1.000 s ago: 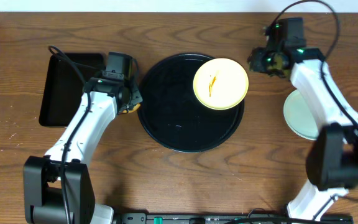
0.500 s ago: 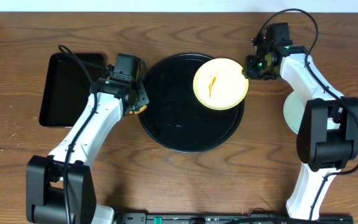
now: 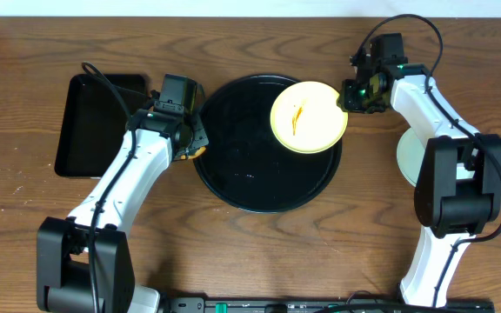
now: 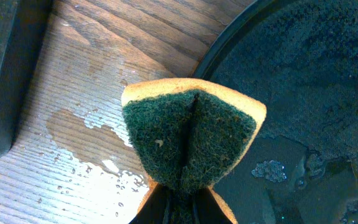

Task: Clean dirty plates on tray and stack at the side
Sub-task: 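Move the right gripper to the yellow plate rim and grip it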

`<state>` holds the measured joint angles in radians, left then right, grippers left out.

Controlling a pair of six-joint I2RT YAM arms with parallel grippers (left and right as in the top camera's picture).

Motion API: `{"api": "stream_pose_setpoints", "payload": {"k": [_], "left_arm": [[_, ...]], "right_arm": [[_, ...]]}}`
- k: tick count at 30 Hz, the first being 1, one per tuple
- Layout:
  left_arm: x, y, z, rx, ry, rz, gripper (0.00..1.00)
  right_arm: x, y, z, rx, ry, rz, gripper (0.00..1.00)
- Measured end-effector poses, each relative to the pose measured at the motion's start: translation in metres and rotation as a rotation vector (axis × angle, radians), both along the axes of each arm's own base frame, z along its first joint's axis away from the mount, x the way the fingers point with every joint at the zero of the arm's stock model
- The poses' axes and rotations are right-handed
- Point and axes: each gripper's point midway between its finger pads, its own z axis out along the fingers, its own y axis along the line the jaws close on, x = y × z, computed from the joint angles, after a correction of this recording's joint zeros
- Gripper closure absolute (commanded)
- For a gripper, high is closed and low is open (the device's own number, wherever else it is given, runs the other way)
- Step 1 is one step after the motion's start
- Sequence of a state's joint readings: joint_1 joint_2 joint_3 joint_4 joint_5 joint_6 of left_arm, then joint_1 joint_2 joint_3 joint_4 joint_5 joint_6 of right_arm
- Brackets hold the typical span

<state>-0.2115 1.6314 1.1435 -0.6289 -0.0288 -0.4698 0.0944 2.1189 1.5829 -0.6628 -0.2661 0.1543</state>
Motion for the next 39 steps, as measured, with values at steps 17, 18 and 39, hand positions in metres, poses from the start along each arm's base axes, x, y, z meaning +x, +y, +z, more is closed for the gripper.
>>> {"api": "stream_pose_setpoints", "payload": {"k": [17, 18, 39], "left_arm": [[0.0, 0.0, 0.0, 0.0, 0.0, 0.0, 0.92], [0.0, 0.0, 0.0, 0.0, 0.0, 0.0, 0.92], [0.0, 0.0, 0.0, 0.0, 0.0, 0.0, 0.92]], "right_arm": [[-0.007, 0.001, -0.003, -0.003, 0.024, 0.025, 0.76], [-0.008, 0.001, -0.004, -0.003, 0.024, 0.028, 0.8], [-0.019, 0.016, 0.01, 0.071, 0.041, 0.067, 0.99]]}}
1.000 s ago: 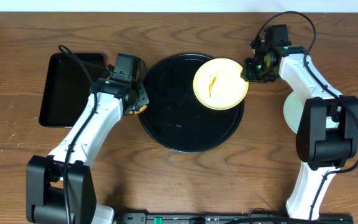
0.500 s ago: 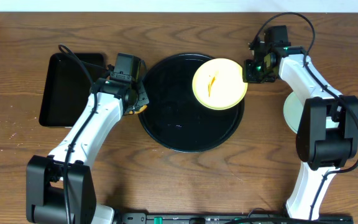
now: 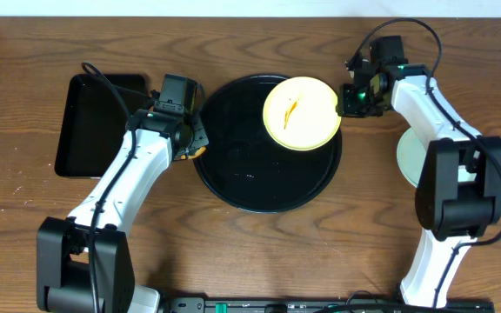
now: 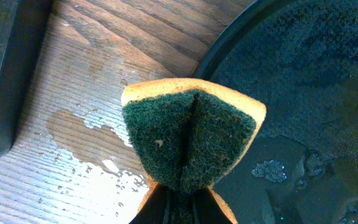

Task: Clean dirty plates on tray and stack at the side

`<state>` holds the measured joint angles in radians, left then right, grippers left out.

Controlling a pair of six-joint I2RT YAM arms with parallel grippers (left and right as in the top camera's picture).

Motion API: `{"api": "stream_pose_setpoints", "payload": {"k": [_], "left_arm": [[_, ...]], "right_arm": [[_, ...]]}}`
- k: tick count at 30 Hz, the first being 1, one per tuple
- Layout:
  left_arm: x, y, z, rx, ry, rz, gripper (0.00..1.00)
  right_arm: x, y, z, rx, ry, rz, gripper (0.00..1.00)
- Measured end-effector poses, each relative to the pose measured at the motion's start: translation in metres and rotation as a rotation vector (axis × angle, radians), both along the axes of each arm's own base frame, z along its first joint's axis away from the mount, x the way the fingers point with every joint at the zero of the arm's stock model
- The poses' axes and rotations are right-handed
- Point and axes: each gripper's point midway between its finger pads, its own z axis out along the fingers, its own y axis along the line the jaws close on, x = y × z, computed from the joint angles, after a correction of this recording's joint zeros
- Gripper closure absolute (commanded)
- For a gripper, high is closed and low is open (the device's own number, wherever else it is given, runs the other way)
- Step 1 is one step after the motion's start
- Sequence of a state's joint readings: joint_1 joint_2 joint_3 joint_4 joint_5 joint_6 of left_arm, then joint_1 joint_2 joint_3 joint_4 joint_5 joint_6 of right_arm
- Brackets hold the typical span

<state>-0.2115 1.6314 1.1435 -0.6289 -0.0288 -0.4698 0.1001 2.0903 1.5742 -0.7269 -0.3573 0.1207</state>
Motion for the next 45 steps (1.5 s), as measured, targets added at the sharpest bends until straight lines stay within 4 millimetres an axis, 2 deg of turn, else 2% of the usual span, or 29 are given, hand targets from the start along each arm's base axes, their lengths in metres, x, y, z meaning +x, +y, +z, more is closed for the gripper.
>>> {"api": "stream_pose_setpoints", "payload": {"k": [6, 10, 14, 20, 28, 32, 37, 41, 45], "left_arm": [[0.0, 0.0, 0.0, 0.0, 0.0, 0.0, 0.92], [0.0, 0.0, 0.0, 0.0, 0.0, 0.0, 0.93], [-0.001, 0.0, 0.0, 0.001, 0.005, 0.0, 0.92], [0.0, 0.0, 0.0, 0.0, -0.001, -0.001, 0.92], [0.003, -0.006, 0.002, -0.016, -0.016, -0.016, 0.92], [0.011, -0.023, 0.007, -0.023, -0.064, -0.084, 0.93], [0.017, -0.06, 0.007, -0.011, -0.117, -0.238, 0.93], [0.017, -0.088, -0.012, 0.017, -0.105, -0.367, 0.93], [0.013, -0.1, -0.041, 0.05, -0.053, -0.451, 0.93]], "right_arm": [[-0.01, 0.029, 0.029, 0.014, -0.04, 0.065, 0.99], [-0.029, 0.055, 0.024, -0.023, -0.003, 0.126, 0.99], [-0.039, 0.075, 0.02, -0.074, -0.004, 0.166, 0.99], [-0.048, 0.094, 0.002, -0.13, 0.016, 0.195, 0.99], [-0.061, 0.1, -0.04, -0.172, 0.118, 0.198, 0.99], [-0.062, 0.1, -0.043, -0.17, 0.125, 0.195, 0.99], [-0.062, 0.1, -0.043, -0.169, 0.126, 0.192, 0.99], [-0.062, 0.1, -0.043, -0.169, 0.126, 0.192, 0.99], [-0.062, 0.1, -0.043, -0.169, 0.126, 0.192, 0.99]]}}
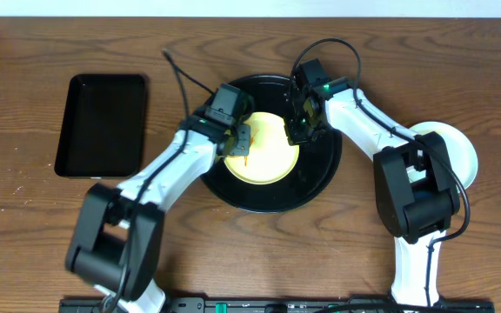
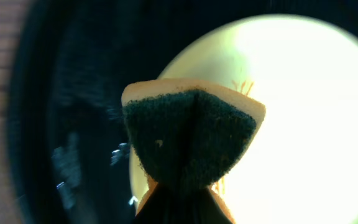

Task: Clean dirty plates on tray and stack at the side
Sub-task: 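Scrub the yellow plate with the sponge in the left gripper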

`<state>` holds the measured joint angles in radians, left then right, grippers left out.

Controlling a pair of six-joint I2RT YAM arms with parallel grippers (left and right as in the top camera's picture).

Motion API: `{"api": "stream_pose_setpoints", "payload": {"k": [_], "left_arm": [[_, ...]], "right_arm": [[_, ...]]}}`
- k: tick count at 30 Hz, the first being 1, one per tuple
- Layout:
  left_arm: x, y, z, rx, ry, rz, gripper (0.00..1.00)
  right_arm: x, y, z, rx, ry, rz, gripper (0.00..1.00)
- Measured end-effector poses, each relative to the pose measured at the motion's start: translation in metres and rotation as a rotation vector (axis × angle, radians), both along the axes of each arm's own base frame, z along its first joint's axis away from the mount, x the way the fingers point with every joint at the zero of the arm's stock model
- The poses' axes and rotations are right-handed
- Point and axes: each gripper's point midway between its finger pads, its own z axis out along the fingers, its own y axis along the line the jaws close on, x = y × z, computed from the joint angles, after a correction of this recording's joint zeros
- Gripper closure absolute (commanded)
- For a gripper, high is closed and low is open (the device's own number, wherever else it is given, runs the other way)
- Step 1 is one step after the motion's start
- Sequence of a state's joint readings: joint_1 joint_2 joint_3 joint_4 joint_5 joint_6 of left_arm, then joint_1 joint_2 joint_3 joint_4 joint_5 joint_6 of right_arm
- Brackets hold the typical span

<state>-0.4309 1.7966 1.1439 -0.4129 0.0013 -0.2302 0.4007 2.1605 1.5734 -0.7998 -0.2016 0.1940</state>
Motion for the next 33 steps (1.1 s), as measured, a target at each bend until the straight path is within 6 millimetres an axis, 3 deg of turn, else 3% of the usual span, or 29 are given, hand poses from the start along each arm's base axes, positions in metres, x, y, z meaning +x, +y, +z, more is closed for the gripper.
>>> {"api": "stream_pose_setpoints", "payload": {"k": [5, 18, 26, 29, 33], "left_arm": [[-0.006, -0.002, -0.028, 0.035, 0.06, -0.04, 0.93], [-0.008, -0.032, -0.037, -0.095, 0.091, -0.051, 0.92], [0.033, -0.053, -0.037, -0.164, -0.052, -0.052, 0.93], [0.051, -0.053, -0.034, -0.156, -0.134, -0.035, 0.93], [0.061, -0.048, -0.033, -0.121, -0.182, -0.013, 0.92]], "right_arm": [[0.0, 0.0, 0.0, 0.0, 0.0, 0.0, 0.99], [0.0, 0.0, 0.0, -0.002, -0.001, 0.0, 0.99], [0.003, -0.006, -0.001, -0.025, -0.01, -0.015, 0.99], [0.003, -0.006, -0.001, -0.026, -0.01, -0.016, 0.99], [0.003, -0.006, -0.001, -0.026, -0.01, -0.016, 0.99]]}}
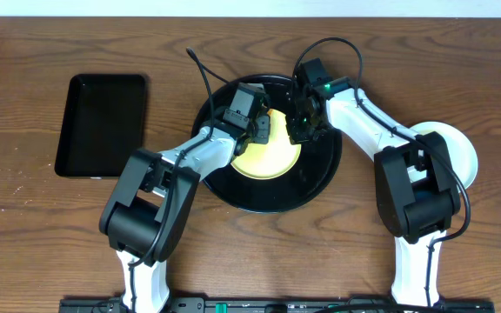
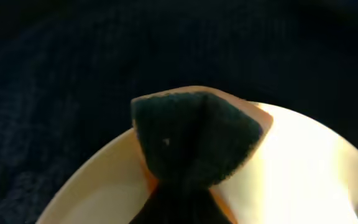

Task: Clean dirty plates on tray and stack at the side
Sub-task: 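Scrub the yellow plate with the sponge in the left gripper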

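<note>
A yellow plate lies on the round black tray in the middle of the table. My left gripper is shut on a folded green-and-yellow sponge, which hangs over the plate's far-left edge. My right gripper is at the plate's right rim; the overhead view does not show whether its fingers pinch the rim.
A black rectangular tray lies at the left of the wooden table. A white plate sits at the right edge, partly under my right arm. Both arms cross over the round tray.
My left gripper with the sponge has moved from the plate's left part toward its upper edge, nearer my right gripper. The plate and right gripper stay put.
First my right gripper held the stained yellow plate over the round tray's upper right while my left held the sponge beside the tray's left rim. Later the plate lay at the tray's middle with the sponge over it, and now the sponge is at its upper edge.
</note>
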`<state>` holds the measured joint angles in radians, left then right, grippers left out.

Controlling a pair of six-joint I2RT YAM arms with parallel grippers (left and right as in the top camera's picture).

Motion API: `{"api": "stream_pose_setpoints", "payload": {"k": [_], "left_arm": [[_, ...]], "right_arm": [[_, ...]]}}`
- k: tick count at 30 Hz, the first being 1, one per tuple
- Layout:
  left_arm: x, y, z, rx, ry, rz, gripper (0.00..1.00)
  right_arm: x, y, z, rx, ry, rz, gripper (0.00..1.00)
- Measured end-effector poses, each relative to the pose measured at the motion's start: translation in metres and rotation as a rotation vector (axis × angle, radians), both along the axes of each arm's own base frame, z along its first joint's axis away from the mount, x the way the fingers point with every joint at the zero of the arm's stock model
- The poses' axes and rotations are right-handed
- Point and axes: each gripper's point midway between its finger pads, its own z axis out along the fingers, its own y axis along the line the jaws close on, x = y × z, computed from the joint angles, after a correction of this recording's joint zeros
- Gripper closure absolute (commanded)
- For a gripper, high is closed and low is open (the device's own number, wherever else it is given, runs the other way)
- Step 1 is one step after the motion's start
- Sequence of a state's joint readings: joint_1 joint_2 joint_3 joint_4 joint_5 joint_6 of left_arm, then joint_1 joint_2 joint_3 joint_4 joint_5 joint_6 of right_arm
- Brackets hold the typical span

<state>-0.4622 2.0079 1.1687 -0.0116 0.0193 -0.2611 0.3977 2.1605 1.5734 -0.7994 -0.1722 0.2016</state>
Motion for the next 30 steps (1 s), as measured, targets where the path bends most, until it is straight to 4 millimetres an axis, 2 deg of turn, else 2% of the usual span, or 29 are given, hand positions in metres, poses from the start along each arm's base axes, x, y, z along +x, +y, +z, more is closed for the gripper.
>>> {"api": "stream_pose_setpoints", "payload": {"k": [5, 11, 14, 16, 20, 26, 30], "left_arm": [[-0.012, 0.012, -0.006, 0.071, 0.069, 0.014, 0.93], [-0.061, 0.035, -0.009, 0.166, 0.316, 0.006, 0.93], [-0.08, 0.038, -0.008, 0.15, 0.429, -0.01, 0.92], [-0.085, 0.035, -0.007, 0.113, 0.473, -0.019, 0.93], [-0.075, 0.026, -0.005, 0.036, 0.456, -0.032, 0.92], [-0.029, -0.009, 0.004, -0.094, 0.263, -0.084, 0.92], [-0.017, -0.02, 0.012, -0.131, 0.198, -0.108, 0.93]], "right_arm": [[0.001, 0.0, 0.0, 0.001, -0.003, 0.0, 0.99], [0.001, 0.002, 0.001, 0.009, -0.003, 0.003, 0.99], [0.0, 0.003, 0.001, 0.014, 0.001, 0.005, 0.99], [-0.001, 0.003, 0.001, 0.014, 0.003, 0.005, 0.99], [-0.003, 0.002, 0.0, 0.01, 0.014, 0.005, 0.99], [-0.006, 0.002, 0.0, 0.008, 0.026, 0.005, 0.99], [-0.006, 0.002, 0.0, 0.008, 0.026, 0.005, 0.99]]}}
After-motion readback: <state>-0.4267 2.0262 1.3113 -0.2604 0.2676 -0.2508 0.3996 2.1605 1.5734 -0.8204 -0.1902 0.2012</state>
